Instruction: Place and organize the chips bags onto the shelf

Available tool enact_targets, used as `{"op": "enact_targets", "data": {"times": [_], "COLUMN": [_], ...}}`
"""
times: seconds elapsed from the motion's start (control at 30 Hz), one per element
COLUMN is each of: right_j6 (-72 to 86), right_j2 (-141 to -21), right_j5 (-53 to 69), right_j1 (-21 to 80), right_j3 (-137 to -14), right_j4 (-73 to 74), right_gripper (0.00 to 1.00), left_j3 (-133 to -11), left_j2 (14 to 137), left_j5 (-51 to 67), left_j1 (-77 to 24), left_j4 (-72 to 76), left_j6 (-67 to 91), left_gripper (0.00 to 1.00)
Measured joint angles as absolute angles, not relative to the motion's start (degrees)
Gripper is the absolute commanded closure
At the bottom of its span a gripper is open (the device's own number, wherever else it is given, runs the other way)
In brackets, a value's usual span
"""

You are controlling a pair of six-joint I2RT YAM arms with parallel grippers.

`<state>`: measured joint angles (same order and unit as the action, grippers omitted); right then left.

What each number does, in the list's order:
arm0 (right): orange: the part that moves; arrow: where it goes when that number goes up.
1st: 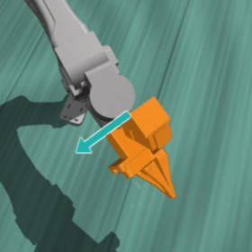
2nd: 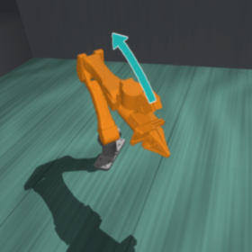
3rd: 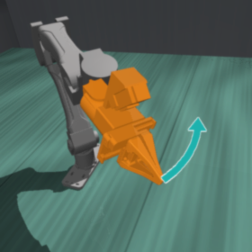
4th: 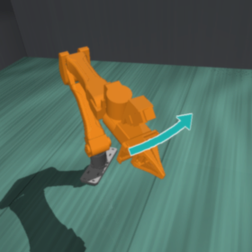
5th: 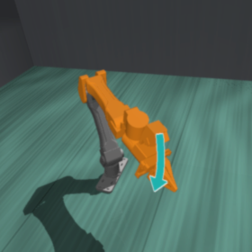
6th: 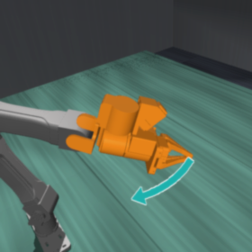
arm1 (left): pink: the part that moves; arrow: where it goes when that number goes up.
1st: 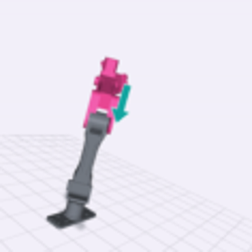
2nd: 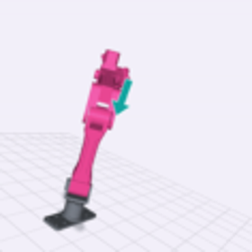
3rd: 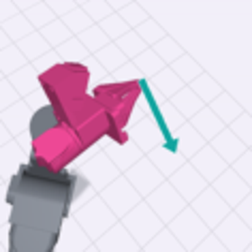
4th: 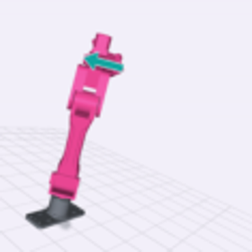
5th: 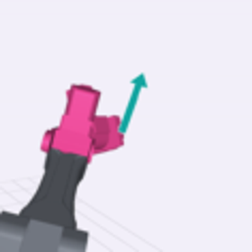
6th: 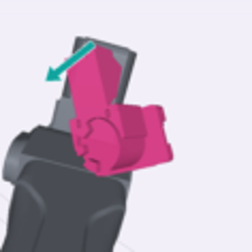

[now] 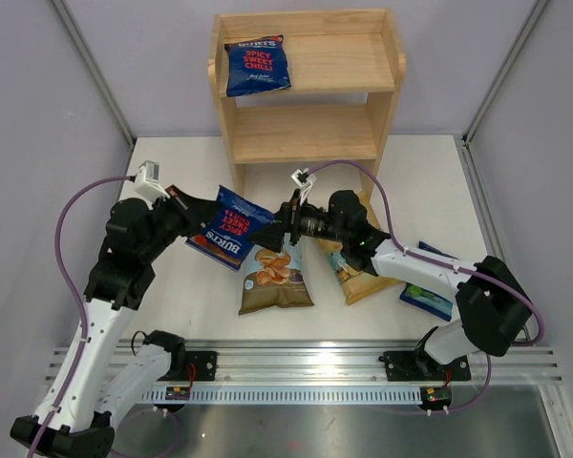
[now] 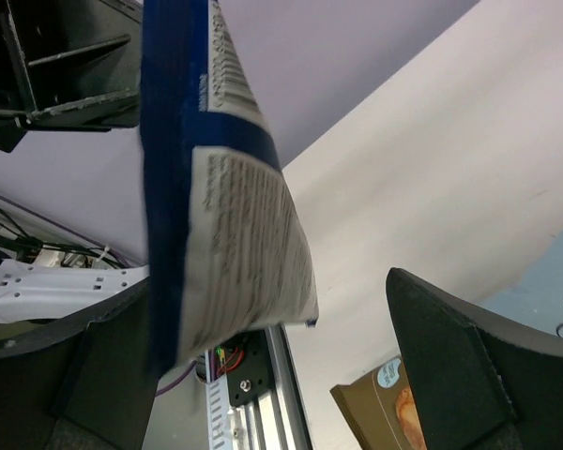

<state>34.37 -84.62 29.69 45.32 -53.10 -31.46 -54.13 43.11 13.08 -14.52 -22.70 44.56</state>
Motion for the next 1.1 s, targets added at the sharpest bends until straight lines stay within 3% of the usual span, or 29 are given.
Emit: {"op": "enact_targets", "data": {"times": [0.13, 0.2, 0.3, 0.47, 0.57, 0.6, 0.63, 0.7, 0.73, 0.8, 0.97, 1.1], "right_j6": [35.9, 36.7, 37.9, 38.6, 38.3, 38.1, 37.8, 37.5, 37.3, 36.9, 33.6, 27.3], "right_j2": [-86.5, -87.0, -87.2, -87.2, -87.1, -87.0, -86.7, -85.9, -85.1, -83.4, -79.1, -77.5], "right_j5": [30.7, 30.9, 31.3, 32.9, 34.1, 34.4, 35.0, 36.2, 37.6, 40.0, 46.5, 52.0], "right_j1": [45.7, 45.7, 45.7, 45.7, 45.7, 45.7, 45.7, 45.5, 45.3, 44.3, 38.9, 37.1], "right_j3": [-53.0, -52.8, -52.8, -52.9, -54.0, -54.5, -55.3, -56.1, -56.6, -56.9, -60.1, -66.4], "right_j4": [-36.3, -38.2, -40.3, -40.9, -38.0, -36.8, -35.2, -32.8, -31.1, -28.4, -18.2, -5.7], "right_gripper": [0.01, 0.06, 0.43, 0.69, 0.76, 0.77, 0.78, 0.8, 0.8, 0.81, 0.79, 0.78], "left_j3": [-54.4, -54.4, -54.4, -54.9, -56.7, -57.8, -58.8, -60.5, -61.2, -61.9, -61.3, -58.5], "left_j2": [43.4, 43.7, 44.4, 46.4, 48.1, 48.7, 49.2, 49.6, 49.6, 49.4, 47.5, 45.7], "left_j5": [13.3, 13.7, 14.6, 16.0, 17.0, 17.3, 17.6, 18.1, 18.4, 19.4, 25.0, 36.5], "left_j1": [-17.5, -18.3, -18.7, -18.7, -18.7, -18.7, -18.7, -18.7, -18.7, -18.7, -18.7, -18.8], "left_j4": [-21.4, -20.6, -19.1, -18.7, -20.4, -21.4, -22.1, -23.3, -23.7, -23.8, -22.9, -17.8], "left_j6": [46.2, 47.1, 47.7, 46.3, 43.1, 41.3, 39.9, 36.6, 35.0, 31.5, 25.5, 23.6], "left_gripper": [1.0, 1.0, 1.0, 1.0, 0.78, 0.68, 0.5, 0.38, 0.21, 0.02, 0.01, 0.01]}}
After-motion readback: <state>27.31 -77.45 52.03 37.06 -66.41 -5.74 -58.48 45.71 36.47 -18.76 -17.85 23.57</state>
